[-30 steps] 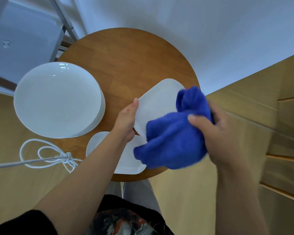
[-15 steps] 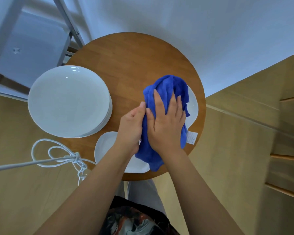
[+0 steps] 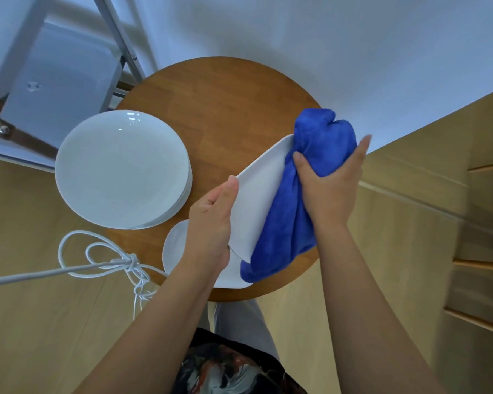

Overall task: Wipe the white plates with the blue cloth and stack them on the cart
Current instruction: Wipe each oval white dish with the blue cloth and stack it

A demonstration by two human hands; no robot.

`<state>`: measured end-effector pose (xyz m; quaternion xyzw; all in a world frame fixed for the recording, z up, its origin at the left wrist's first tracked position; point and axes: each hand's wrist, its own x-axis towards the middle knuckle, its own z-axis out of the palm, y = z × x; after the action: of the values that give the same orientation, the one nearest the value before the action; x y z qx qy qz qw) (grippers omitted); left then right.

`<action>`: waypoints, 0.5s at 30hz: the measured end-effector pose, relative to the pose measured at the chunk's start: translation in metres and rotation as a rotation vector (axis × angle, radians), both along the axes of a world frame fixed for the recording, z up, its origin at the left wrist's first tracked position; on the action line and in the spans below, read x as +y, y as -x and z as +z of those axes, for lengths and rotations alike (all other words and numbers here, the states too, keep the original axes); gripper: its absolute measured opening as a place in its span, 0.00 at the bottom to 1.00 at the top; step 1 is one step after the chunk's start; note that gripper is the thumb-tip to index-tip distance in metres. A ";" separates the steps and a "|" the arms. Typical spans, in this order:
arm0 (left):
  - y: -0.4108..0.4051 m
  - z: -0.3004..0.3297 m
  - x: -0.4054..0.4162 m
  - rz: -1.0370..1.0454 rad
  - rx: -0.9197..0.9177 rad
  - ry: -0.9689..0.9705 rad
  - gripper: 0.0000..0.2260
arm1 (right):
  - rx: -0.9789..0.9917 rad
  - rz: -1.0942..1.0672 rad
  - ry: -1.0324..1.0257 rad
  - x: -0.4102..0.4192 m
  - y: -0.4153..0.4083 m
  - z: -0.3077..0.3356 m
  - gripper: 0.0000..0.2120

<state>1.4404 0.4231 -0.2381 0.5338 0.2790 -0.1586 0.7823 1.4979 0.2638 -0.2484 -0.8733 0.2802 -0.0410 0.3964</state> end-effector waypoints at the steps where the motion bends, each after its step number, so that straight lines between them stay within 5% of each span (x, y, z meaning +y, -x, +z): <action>1: -0.001 0.001 0.000 0.004 0.007 0.019 0.13 | 0.015 -0.053 -0.070 -0.002 0.003 -0.001 0.54; 5: -0.008 0.001 0.000 0.120 0.036 0.043 0.09 | -0.029 -0.264 -0.288 0.001 0.021 -0.009 0.44; 8: -0.007 -0.001 -0.007 0.108 0.091 0.112 0.18 | -0.058 -0.364 -0.478 0.014 0.031 -0.012 0.31; 15: -0.015 -0.001 -0.016 0.204 0.122 0.204 0.17 | -0.030 -0.415 -0.752 0.047 0.064 -0.009 0.26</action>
<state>1.4553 0.4069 -0.2394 0.4099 0.3613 -0.1382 0.8261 1.4341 0.3108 -0.2571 -0.5925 0.4397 -0.0277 0.6744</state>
